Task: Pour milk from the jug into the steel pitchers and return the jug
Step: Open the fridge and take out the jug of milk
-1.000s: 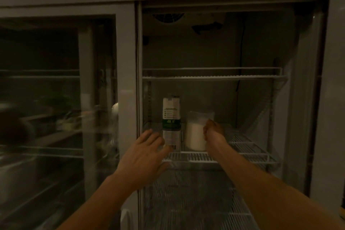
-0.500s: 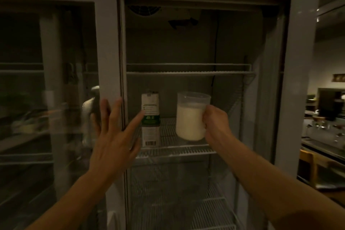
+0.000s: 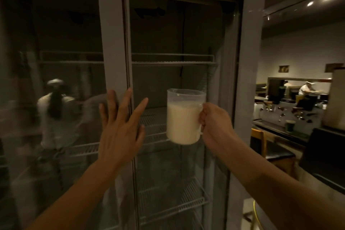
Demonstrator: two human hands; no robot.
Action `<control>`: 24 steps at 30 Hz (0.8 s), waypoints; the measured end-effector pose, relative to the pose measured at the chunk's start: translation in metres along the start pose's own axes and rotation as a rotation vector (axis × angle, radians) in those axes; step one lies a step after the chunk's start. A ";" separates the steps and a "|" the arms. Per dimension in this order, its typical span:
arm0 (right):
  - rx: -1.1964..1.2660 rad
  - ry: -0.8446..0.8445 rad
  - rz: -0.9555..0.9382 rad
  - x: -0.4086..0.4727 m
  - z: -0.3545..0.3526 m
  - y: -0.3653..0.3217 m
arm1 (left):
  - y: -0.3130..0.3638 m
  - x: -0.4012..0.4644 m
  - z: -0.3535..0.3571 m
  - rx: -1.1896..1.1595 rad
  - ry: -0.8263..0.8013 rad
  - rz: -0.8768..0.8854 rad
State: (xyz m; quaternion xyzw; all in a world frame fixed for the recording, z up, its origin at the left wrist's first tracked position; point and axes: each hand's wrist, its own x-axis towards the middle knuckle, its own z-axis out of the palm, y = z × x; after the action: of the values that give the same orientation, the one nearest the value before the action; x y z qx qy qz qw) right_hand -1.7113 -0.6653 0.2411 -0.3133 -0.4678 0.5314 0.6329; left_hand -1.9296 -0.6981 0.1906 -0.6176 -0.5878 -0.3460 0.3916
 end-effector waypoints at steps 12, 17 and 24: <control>-0.002 -0.005 -0.030 -0.036 -0.063 -0.021 | 0.073 0.021 0.028 -0.286 -0.059 0.034; -0.013 0.000 -0.071 -0.037 -0.089 -0.035 | 0.110 0.032 0.038 -0.427 -0.058 -0.007; -0.065 0.054 -0.093 -0.033 -0.133 -0.038 | 0.157 0.046 0.056 -0.561 -0.032 -0.032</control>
State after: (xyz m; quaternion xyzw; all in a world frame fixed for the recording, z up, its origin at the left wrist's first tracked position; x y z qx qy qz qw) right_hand -1.5741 -0.6927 0.2180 -0.3258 -0.4816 0.4772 0.6590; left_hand -1.7716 -0.6277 0.1940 -0.6978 -0.4848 -0.4918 0.1904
